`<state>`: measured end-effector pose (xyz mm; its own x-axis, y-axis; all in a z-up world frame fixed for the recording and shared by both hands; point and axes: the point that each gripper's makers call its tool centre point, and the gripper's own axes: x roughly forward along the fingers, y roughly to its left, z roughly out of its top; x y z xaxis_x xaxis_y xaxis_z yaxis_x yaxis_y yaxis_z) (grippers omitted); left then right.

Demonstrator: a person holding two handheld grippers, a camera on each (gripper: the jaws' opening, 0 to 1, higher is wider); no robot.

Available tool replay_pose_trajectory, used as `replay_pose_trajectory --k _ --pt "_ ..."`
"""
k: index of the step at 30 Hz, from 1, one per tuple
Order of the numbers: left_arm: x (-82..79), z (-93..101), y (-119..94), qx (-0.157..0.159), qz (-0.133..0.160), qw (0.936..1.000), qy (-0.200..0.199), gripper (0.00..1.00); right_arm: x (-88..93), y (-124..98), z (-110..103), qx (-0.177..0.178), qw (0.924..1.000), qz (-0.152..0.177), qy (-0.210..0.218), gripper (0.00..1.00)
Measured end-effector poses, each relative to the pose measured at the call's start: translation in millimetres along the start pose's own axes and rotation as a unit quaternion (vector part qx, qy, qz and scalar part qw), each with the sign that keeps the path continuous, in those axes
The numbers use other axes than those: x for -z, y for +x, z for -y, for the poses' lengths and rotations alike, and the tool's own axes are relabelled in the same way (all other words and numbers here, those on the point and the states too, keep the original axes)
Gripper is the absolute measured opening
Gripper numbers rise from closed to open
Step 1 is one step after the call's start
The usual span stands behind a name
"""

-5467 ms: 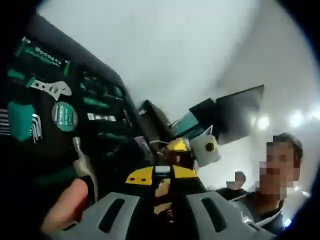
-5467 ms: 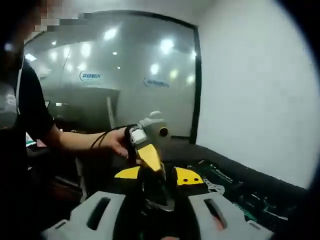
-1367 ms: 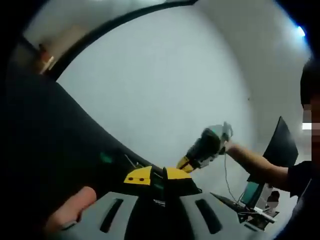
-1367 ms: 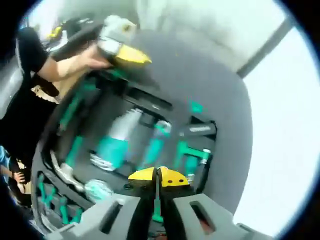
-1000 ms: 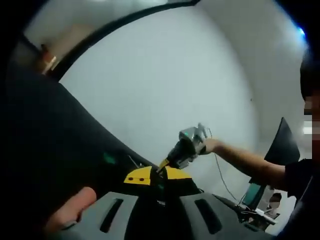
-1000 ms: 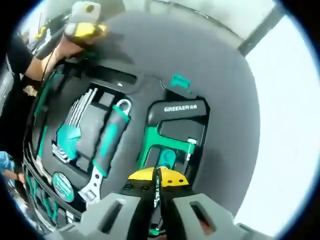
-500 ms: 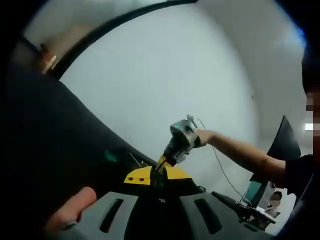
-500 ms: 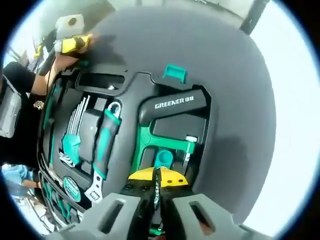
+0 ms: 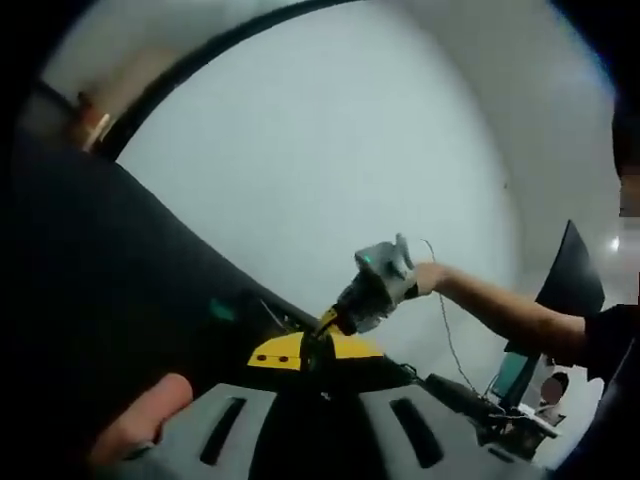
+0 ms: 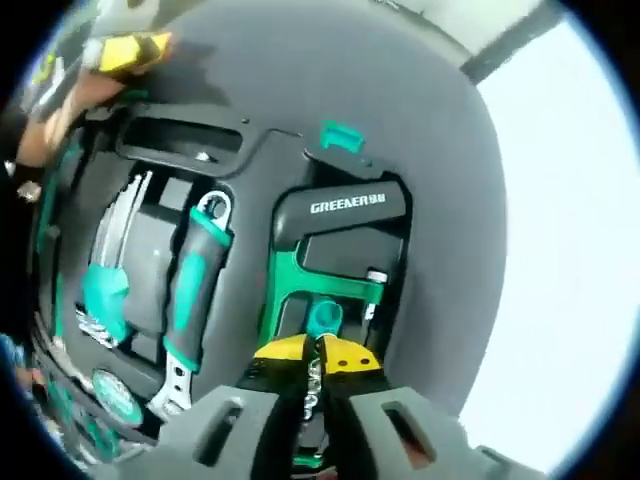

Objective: Pick up the tools and put them into their designated positions in the toolbox.

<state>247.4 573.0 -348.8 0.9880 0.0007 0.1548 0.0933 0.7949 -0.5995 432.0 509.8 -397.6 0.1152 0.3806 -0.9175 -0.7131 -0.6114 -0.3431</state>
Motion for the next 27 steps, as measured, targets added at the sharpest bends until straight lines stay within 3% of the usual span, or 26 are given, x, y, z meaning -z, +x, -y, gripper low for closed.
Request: replay_pose_trajectory --k 1,2,5,7,9,10,11,14,15,16,17,18,19,20,21,22,23,24,25,27 --pt "-1.7 0.7 -1.0 0.000 0.005 1.0000 0.005 0.10 -1.5 -15.4 2.5 0.004 0.9988 0.023 0.043 0.19" --pt "-3.4 -0.1 -1.3 -0.002 0.009 0.9999 0.007 0.10 -6.1 -42.3 4.3 0.008 0.9923 0.071 0.101 0.14" --pt "-14.6 -17.4 0.6 -0.036 0.028 0.9988 0.018 0.10 -9.6 -110.6 22.1 0.092 0.9723 0.175 0.125 0.11" --pt "-30.1 -30.5 -2.3 -0.061 0.064 0.9958 0.025 0.10 -2.4 -165.9 30.2 0.180 0.9388 0.247 0.160 0.12" --pt "-29.9 -35.0 -8.1 -0.066 0.064 0.9957 0.007 0.10 12.1 -217.4 10.0 0.269 0.9034 0.298 0.150 0.12" --pt "-29.6 -39.0 -8.1 -0.073 0.063 0.9953 0.004 0.10 20.0 -232.3 -7.7 0.301 0.8821 0.323 0.165 0.12" --pt "-31.9 -46.9 -7.4 -0.081 0.061 0.9949 0.009 0.10 32.5 -247.1 -31.4 0.334 0.8531 0.351 0.193 0.13" --pt "-19.6 -52.2 -2.9 -0.102 0.030 0.9937 0.037 0.10 96.5 -278.4 -114.7 0.436 0.7453 0.405 0.300 0.13" --pt "-14.9 -53.4 -1.0 -0.107 0.018 0.9933 0.041 0.10 123.7 -280.4 -138.6 0.471 0.7165 0.398 0.326 0.13" --pt "-6.1 -54.9 1.0 -0.122 -0.002 0.9915 0.046 0.10 148.9 -277.4 -159.3 0.504 0.6976 0.378 0.342 0.13" --pt "-1.8 -57.4 1.5 -0.132 -0.013 0.9899 0.050 0.10 169.6 -271.5 -184.2 0.534 0.6838 0.353 0.350 0.13" --pt "5.9 -51.9 -0.1 -0.138 -0.023 0.9882 0.061 0.10 203.0 -271.3 -208.5 0.588 0.6688 0.306 0.336 0.13" --pt "8.1 -52.1 0.0 -0.144 -0.027 0.9871 0.065 0.10 226.2 -272.8 -221.5 0.626 0.6621 0.263 0.318 0.13" --pt "9.2 -59.8 0.6 -0.161 -0.034 0.9836 0.074 0.10 255.0 -271.1 -237.4 0.667 0.6677 0.175 0.280 0.13" --pt "11.1 -66.0 0.9 -0.174 -0.042 0.9808 0.078 0.10 268.1 -269.8 -245.4 0.684 0.6739 0.127 0.248 0.13" --pt "13.8 -74.4 0.1 -0.194 -0.052 0.9764 0.078 0.10 286.7 -262.7 -253.9 0.683 0.6857 0.083 0.236 0.13" --pt "13.2 -80.0 -1.0 -0.210 -0.053 0.9732 0.078 0.10 298.1 -260.7 -258.6 0.684 0.6800 0.079 0.251 0.13" --pt "11.1 -84.3 -2.1 -0.220 -0.046 0.9712 0.079 0.10 313.2 -262.6 -266.0 0.691 0.6656 0.075 0.273 0.13" --pt "6.6 -86.8 -1.9 -0.216 -0.043 0.9725 0.076 0.10 319.1 -264.2 -269.5 0.695 0.6513 0.091 0.291 0.13" --pt "8.1 -80.2 1.1 -0.195 -0.048 0.9751 0.094 0.10 338.4 -262.9 -275.9 0.693 0.6002 0.163 0.365 0.13"
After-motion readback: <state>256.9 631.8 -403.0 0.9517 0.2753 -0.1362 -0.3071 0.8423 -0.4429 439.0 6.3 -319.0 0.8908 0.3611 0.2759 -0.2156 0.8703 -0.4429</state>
